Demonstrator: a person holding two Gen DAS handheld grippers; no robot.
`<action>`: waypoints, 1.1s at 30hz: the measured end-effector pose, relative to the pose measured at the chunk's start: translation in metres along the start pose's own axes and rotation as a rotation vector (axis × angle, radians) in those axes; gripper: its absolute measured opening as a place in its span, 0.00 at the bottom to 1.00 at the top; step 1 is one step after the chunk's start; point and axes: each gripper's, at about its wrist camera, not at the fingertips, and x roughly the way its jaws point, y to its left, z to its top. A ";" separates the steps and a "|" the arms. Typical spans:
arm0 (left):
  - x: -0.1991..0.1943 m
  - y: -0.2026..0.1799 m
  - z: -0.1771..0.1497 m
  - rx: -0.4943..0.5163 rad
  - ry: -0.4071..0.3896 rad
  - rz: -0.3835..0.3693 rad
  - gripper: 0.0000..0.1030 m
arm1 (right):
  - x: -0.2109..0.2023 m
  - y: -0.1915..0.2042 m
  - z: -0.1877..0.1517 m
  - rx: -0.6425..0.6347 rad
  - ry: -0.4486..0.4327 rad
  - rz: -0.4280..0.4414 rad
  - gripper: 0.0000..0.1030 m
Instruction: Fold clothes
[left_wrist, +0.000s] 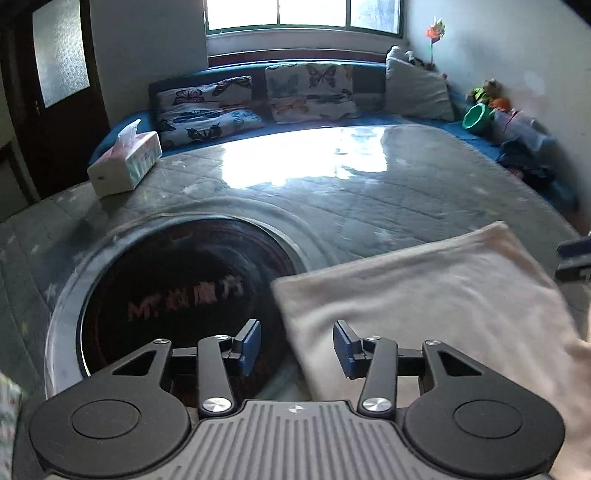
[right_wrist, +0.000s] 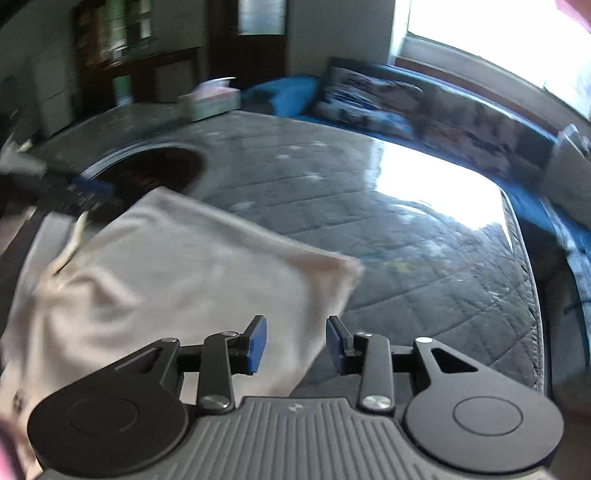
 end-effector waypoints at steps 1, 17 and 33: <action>0.006 0.003 0.003 0.003 0.007 -0.003 0.45 | 0.007 -0.007 0.004 0.018 -0.001 -0.010 0.34; 0.041 0.009 0.024 0.072 -0.022 -0.022 0.04 | 0.073 -0.031 0.031 0.073 0.050 0.015 0.10; 0.056 0.022 0.044 0.022 -0.050 0.047 0.12 | 0.082 -0.025 0.050 -0.008 -0.029 -0.104 0.22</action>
